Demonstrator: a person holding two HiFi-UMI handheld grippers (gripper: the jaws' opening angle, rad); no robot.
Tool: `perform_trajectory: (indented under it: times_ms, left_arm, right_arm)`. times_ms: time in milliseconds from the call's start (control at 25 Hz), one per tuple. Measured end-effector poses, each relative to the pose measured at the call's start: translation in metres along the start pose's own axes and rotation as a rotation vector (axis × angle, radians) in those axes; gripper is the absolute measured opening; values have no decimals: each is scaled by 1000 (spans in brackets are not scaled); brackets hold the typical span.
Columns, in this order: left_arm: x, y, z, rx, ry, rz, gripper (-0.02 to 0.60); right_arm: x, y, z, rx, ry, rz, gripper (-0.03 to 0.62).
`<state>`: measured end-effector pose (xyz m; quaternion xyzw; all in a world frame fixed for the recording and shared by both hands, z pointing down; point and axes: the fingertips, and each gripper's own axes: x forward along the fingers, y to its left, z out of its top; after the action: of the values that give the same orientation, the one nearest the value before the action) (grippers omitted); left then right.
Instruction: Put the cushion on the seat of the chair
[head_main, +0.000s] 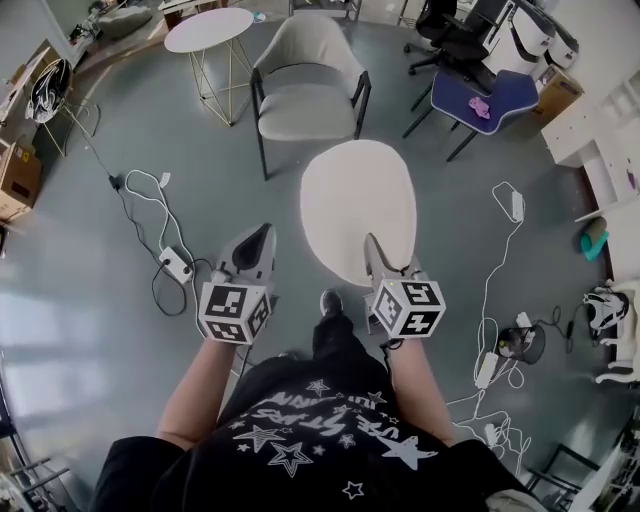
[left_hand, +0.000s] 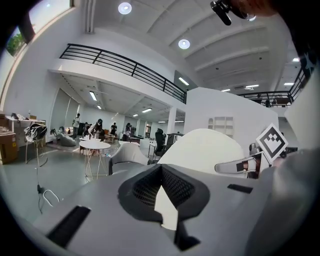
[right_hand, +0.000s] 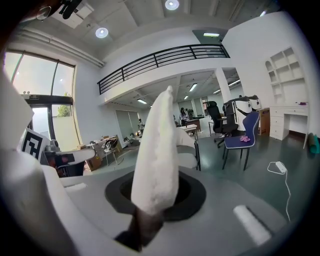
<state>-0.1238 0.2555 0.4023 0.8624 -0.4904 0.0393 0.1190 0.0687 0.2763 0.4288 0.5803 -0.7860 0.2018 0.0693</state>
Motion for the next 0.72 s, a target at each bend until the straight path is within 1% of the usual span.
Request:
perform_trajectory:
  times_ms: [240, 400, 560, 720]
  left_arm:
    - [63, 14, 18, -19, -5, 68, 8]
    - [103, 17, 31, -15, -10, 98, 8]
    - [140, 15, 38, 5, -7, 116, 8]
    - [169, 13, 45, -2, -25, 148, 8]
  right_arm:
    - [61, -46, 39, 7, 6, 60, 63]
    - [92, -78, 61, 21, 1, 74, 63]
    - [115, -107, 71, 28, 23, 86, 64]
    - [133, -132, 79, 36, 31, 112, 64]
